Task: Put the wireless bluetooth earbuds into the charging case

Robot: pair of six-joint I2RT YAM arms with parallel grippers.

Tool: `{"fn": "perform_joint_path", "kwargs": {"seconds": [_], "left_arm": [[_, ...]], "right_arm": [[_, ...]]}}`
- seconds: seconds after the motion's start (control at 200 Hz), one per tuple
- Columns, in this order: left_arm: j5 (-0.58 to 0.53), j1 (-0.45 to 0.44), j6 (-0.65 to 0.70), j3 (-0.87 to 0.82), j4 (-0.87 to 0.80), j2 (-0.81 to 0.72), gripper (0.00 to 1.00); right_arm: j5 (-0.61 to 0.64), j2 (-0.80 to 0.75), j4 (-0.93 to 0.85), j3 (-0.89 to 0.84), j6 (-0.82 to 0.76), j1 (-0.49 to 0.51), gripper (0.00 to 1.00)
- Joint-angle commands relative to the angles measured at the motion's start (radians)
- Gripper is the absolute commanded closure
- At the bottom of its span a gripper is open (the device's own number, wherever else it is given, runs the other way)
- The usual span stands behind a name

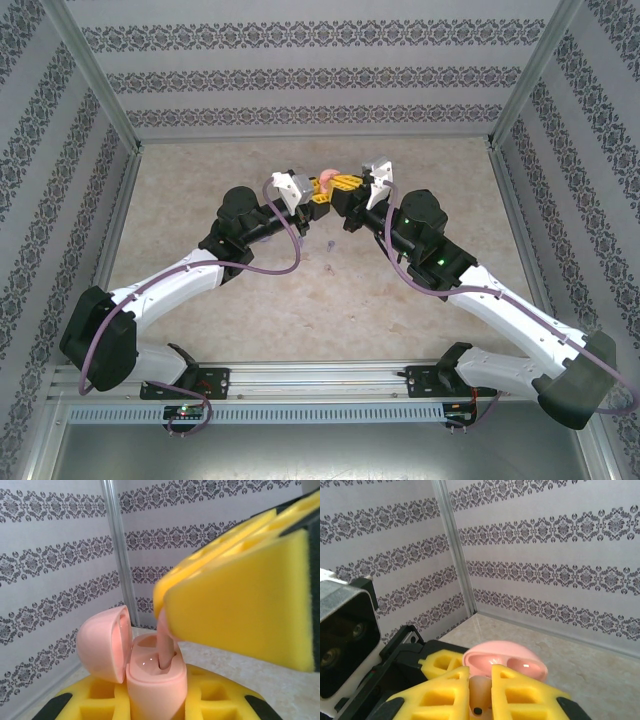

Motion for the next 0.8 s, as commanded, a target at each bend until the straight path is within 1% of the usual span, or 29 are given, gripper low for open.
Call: {"fn": "perform_joint_path", "kwargs": {"seconds": [0.0,0.11,0.265,0.799], "left_arm": [[-0.024,-0.007,-0.018,0.020,0.140,-0.033,1.00],[-0.023,-0.006,-0.022,0.017,0.143,-0.028,1.00],[-0.023,-0.007,-0.024,0.017,0.144,-0.022,1.00],[-0.048,-0.006,-0.012,0.010,0.144,-0.007,1.00]], "right_arm": [[0.002,0.011,-0.085,-0.009,0.026,0.012,0.83],[0.001,0.017,-0.092,0.002,0.027,0.012,0.81],[0.001,0.024,-0.098,0.014,0.032,0.013,0.67],[-0.045,0.045,-0.172,0.078,0.078,0.017,0.28]]}}
